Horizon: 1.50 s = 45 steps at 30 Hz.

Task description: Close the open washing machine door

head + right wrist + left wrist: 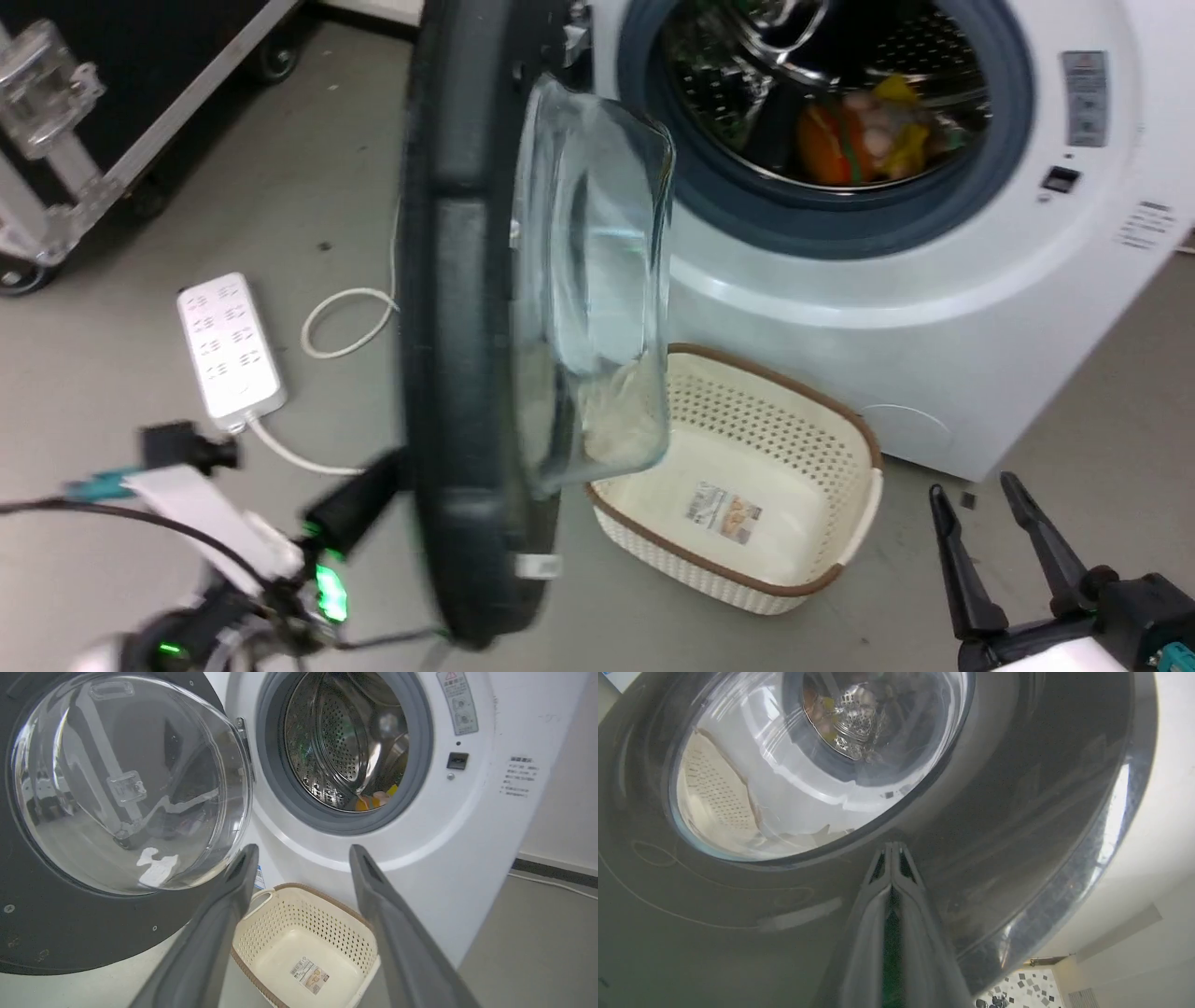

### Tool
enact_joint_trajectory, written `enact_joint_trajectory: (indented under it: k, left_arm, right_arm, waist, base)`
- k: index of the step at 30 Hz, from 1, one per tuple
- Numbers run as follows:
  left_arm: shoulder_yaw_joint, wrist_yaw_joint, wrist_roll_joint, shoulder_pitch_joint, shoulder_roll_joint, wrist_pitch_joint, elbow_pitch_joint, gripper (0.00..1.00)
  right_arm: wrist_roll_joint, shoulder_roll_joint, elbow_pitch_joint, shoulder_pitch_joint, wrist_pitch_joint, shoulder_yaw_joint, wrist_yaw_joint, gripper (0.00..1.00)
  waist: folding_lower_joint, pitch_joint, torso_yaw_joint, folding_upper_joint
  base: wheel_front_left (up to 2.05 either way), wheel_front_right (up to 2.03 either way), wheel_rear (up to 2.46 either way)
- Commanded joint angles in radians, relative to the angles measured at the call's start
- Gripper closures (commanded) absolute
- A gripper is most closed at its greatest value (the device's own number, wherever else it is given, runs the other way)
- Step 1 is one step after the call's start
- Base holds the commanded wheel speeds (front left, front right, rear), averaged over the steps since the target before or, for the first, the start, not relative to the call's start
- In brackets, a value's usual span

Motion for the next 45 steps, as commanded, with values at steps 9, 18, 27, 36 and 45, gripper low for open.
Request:
enact_joint_trajectory:
  k: [9,18,27,36,45]
  left_arm:
    - [-0.391,-0.081,-0.113,0.071,-0.008,-0.236,0.022,1.00]
    - [-0.595,-0.138,-0.175,-0.106,-0.008,-0.572,0.194,1.00]
    - [-0.672,-0.144,-0.280,-0.426,-0.008,-0.936,0.434,1.00]
    - [-0.659,-0.173,-0.381,-0.709,-0.008,-1.144,0.709,1.00]
    - [-0.678,-0.195,-0.350,-0.742,-0.008,-1.155,0.802,1.00]
  right_arm:
    - [-0.006,-0.006,0.009,-0.019,-0.004,-0.014,0.001,0.00]
    - [0.036,-0.040,0.008,-0.074,-0.004,-0.011,0.001,0.00]
    - [0.089,-0.033,0.035,-0.137,-0.004,0.003,0.001,0.00]
    - [0.110,-0.007,0.065,-0.173,-0.004,0.020,0.001,0.00]
    - [0.101,-0.003,0.063,-0.172,-0.004,0.017,0.001,0.00]
  waist:
    - [0.0001,0.028,-0.178,0.0000]
    - [0.0001,0.140,-0.407,0.0000]
    - [0.0001,0.267,-0.611,0.0000]
    - [0.0001,0.307,-0.697,0.0000]
    - [0.0001,0.259,-0.647,0.0000]
  base:
    - [0.00,0.00,0.00]
    - [0.00,0.00,0.00]
    - [0.00,0.00,0.00]
    - [0.00,0.00,0.00]
    - [0.00,0.00,0.00]
